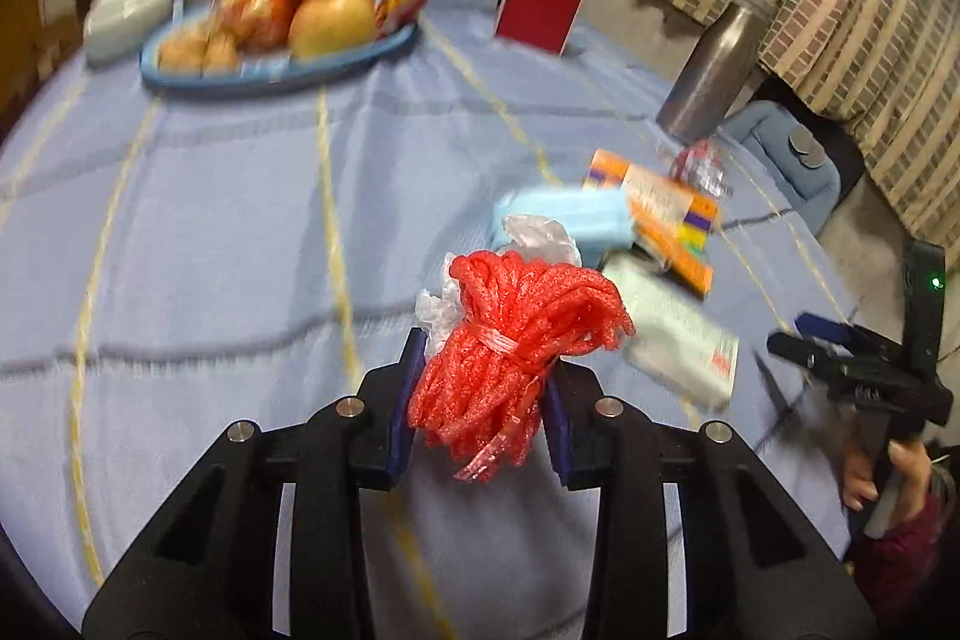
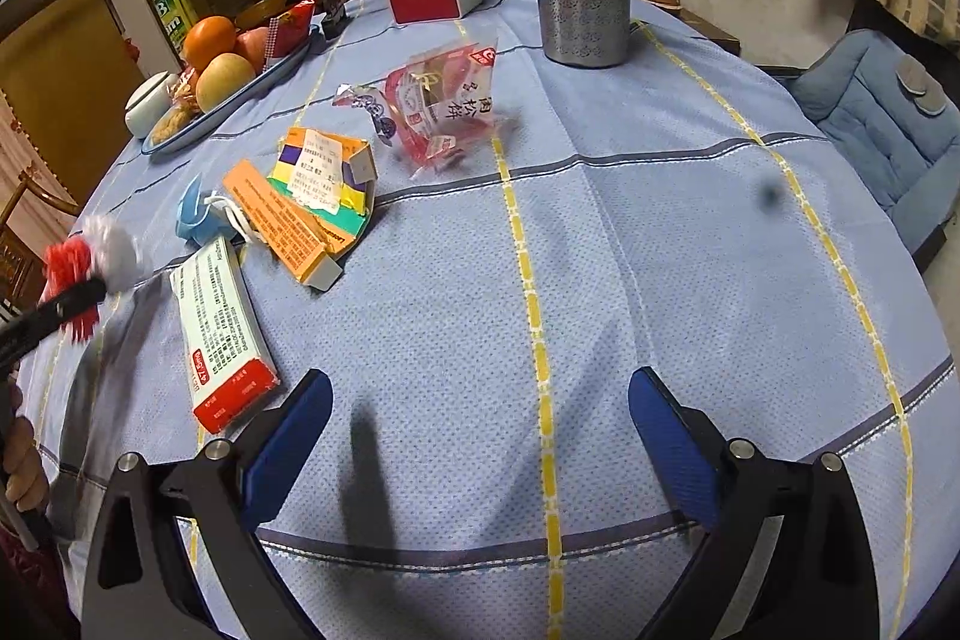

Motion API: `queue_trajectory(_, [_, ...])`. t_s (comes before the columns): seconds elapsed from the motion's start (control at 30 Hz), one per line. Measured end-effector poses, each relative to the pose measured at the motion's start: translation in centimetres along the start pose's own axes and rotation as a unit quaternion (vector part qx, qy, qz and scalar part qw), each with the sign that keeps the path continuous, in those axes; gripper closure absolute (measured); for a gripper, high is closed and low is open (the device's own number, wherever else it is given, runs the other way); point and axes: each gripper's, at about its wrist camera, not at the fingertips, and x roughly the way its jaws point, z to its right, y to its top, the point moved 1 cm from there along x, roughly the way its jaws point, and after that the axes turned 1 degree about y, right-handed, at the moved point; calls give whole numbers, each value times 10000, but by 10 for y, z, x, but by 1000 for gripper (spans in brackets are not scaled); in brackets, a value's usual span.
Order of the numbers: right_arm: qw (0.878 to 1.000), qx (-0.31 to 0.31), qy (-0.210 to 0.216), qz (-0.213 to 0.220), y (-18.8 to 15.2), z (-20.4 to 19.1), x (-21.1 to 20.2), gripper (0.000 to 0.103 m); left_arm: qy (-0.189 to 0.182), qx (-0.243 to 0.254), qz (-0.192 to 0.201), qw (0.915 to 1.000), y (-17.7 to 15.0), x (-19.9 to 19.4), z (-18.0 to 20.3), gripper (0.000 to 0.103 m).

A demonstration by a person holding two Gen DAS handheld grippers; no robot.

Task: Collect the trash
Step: 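Grasp the red mesh net with the left tool while the right tool grasps the white plastic bag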

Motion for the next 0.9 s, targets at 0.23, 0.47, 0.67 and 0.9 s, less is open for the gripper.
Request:
queue_trajectory(0.23, [9999,-123,23,56,-1,-4,-2,6,171,174,-227,9994,-18,3,-3,54])
queue_trajectory(0.47, [9997,-209,104,94,-1,-7,-4,6,376,33,129,9992,-15,-10,-12,55])
queue_trajectory(0.67, [9986,-367,346,182,-1,-12,-8,6,241,44,622,9978,-8,-35,-11,65])
queue_trajectory(0.9, [9939,-867,574,378,-7,-37,-19,6,328,124,846,9958,-7,-45,-6,65])
